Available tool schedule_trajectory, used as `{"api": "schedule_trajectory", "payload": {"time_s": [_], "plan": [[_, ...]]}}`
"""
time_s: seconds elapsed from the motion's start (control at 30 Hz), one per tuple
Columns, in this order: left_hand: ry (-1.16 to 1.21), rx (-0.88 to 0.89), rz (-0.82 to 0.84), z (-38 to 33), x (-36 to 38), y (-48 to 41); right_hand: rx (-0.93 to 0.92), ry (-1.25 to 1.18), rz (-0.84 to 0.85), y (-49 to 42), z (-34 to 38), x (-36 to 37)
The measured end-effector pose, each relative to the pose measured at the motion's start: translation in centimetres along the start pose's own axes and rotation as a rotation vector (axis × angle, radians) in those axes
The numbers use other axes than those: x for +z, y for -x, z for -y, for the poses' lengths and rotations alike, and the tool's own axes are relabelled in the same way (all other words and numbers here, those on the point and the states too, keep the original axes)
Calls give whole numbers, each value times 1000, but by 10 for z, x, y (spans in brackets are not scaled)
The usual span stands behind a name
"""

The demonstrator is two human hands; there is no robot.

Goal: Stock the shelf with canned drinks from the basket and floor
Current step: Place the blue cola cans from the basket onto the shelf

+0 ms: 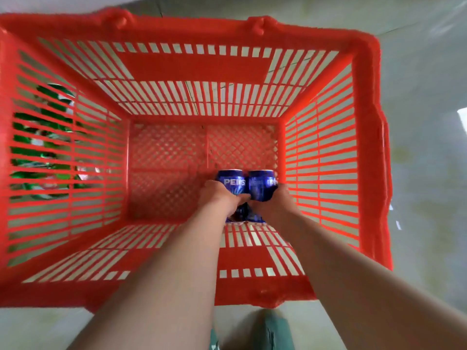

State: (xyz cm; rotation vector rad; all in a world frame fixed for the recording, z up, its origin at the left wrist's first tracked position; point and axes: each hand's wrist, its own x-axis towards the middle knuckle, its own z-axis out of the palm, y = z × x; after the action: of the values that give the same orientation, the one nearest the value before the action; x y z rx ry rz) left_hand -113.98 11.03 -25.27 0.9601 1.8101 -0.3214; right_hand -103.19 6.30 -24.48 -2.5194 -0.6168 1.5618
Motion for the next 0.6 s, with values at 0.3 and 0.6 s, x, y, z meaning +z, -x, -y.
{"api": "schedule_trajectory", "payload": {"time_s": [0.3,0.6], "plan": [[321,-48,-31,1,-37,20,35,-52,11,11,21,-24],[503,93,-54,-14,-148,143,-178,-187,39,120,97,-95]]}}
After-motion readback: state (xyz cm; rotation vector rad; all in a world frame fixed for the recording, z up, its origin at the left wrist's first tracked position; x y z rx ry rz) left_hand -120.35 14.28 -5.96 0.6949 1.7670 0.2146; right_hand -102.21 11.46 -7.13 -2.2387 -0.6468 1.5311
